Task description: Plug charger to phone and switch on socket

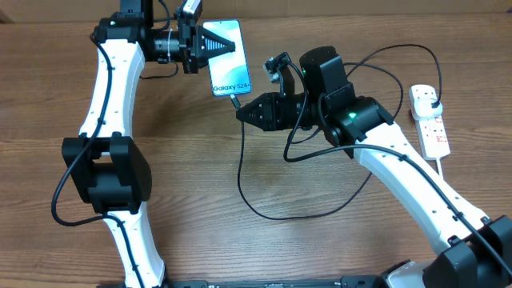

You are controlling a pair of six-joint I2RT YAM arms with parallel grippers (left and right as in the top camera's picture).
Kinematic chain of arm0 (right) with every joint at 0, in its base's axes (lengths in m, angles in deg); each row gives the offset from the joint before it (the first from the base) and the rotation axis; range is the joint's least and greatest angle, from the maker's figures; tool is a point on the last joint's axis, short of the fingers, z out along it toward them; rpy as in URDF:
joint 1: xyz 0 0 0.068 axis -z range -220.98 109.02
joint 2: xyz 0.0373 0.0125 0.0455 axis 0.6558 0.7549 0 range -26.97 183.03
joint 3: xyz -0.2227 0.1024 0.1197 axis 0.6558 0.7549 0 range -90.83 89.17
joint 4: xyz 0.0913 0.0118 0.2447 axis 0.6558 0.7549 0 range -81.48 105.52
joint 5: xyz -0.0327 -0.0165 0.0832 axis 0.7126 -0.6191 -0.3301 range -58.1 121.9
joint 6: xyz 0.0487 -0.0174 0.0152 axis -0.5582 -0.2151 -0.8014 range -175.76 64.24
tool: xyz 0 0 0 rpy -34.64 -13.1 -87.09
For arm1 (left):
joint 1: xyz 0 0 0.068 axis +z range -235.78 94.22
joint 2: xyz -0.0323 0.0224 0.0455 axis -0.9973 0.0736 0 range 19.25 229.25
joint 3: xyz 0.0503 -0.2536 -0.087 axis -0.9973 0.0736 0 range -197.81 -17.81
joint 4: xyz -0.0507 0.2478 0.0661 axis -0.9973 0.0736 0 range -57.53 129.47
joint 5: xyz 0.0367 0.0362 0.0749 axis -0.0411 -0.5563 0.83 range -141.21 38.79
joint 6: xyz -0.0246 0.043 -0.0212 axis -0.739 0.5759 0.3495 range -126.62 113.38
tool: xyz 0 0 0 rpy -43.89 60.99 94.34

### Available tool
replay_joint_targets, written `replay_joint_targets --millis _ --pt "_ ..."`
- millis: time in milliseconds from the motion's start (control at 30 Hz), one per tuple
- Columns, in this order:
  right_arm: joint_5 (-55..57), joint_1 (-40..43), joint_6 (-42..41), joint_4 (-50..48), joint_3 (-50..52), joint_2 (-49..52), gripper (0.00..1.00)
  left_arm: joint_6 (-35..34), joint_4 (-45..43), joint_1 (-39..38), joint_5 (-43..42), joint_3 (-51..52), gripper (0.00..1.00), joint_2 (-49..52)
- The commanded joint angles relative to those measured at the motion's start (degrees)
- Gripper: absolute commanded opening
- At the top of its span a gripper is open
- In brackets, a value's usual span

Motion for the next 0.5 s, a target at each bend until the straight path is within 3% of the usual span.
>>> replay_joint_targets --millis 0,467 --pt "2.34 1.16 -0.46 -1.03 -0.09 -1.07 0.04 -1.36 -0.09 0.09 -2.36 -1.29 0.04 -0.76" --pt "1.68 1.11 -3.39 -1.88 -0.09 -1.07 0.04 -4.94 -0.24 0.09 0.52 -1.29 0.04 -0.76"
